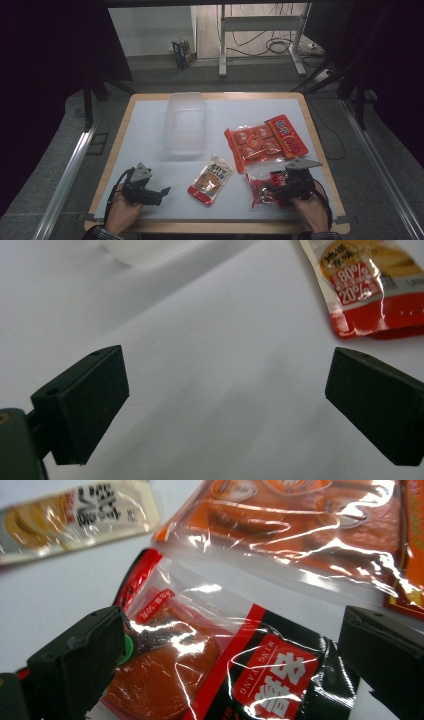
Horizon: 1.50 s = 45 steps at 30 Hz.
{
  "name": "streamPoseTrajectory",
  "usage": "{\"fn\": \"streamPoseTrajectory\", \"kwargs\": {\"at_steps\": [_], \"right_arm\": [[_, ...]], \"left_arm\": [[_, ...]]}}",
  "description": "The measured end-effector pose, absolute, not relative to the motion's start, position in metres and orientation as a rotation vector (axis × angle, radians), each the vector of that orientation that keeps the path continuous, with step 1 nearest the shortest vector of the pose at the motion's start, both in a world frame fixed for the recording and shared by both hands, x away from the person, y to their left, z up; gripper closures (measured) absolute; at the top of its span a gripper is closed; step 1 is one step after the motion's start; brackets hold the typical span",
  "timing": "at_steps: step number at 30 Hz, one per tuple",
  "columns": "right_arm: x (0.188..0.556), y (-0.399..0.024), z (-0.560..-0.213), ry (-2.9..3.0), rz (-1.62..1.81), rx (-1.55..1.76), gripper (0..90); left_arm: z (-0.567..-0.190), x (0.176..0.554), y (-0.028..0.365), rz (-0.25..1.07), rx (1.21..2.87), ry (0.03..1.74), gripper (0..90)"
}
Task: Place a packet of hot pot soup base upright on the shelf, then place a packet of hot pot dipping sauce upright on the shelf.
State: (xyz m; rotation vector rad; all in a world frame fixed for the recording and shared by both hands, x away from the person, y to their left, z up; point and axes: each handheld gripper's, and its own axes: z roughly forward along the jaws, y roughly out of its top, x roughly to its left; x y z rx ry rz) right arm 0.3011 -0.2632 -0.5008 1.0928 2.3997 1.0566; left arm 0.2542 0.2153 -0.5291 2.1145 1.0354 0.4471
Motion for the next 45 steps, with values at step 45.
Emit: {"fn": "streamPoseTrajectory", "kwargs": {"at_steps": [45], "right_arm": [[0.307,-0.265,-0.505,2.322,1.012,1.126,0.0]], "left_arm": [[-0.544,0.259,0.207,0.436,2.183,0.956,2.1]]}}
